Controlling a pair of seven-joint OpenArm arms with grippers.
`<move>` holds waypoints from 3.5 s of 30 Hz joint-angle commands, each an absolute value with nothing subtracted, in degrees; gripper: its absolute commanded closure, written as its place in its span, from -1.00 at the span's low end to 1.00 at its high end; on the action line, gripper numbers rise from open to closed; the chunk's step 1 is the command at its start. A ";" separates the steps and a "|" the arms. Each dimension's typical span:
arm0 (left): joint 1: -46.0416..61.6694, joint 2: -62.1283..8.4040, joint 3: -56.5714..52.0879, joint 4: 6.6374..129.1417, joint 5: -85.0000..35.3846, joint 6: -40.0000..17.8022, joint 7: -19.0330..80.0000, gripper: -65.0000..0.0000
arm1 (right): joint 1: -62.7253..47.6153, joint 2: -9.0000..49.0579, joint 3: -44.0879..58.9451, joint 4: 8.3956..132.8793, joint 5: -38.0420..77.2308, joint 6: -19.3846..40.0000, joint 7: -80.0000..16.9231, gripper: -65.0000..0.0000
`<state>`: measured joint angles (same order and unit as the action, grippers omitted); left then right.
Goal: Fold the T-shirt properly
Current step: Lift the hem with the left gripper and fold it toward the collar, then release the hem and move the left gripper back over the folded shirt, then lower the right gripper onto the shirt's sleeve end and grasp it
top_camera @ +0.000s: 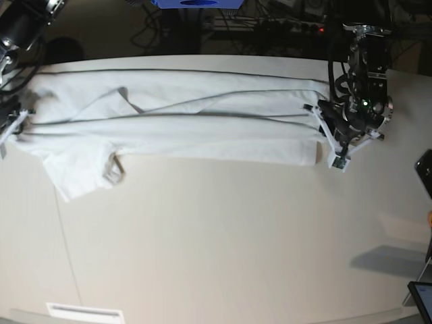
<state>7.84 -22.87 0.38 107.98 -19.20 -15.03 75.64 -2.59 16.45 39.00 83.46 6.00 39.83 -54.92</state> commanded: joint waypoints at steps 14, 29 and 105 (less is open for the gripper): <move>3.30 -23.69 -4.88 111.87 -19.47 -14.81 75.56 -0.07 | -2.86 20.35 46.64 90.15 3.82 40.00 -61.23 0.27; -3.91 -14.99 -6.11 114.95 -40.13 -14.55 79.87 -0.05 | -0.40 20.18 45.05 92.70 3.65 40.00 -67.47 0.09; 4.53 -9.27 5.23 110.02 -19.47 -14.55 66.68 -0.04 | 14.20 19.03 15.96 82.68 4.09 40.00 -61.14 0.08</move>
<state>5.10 -9.06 5.28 108.92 -19.07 -14.83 67.53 12.51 17.98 15.68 81.52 4.08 40.10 -61.60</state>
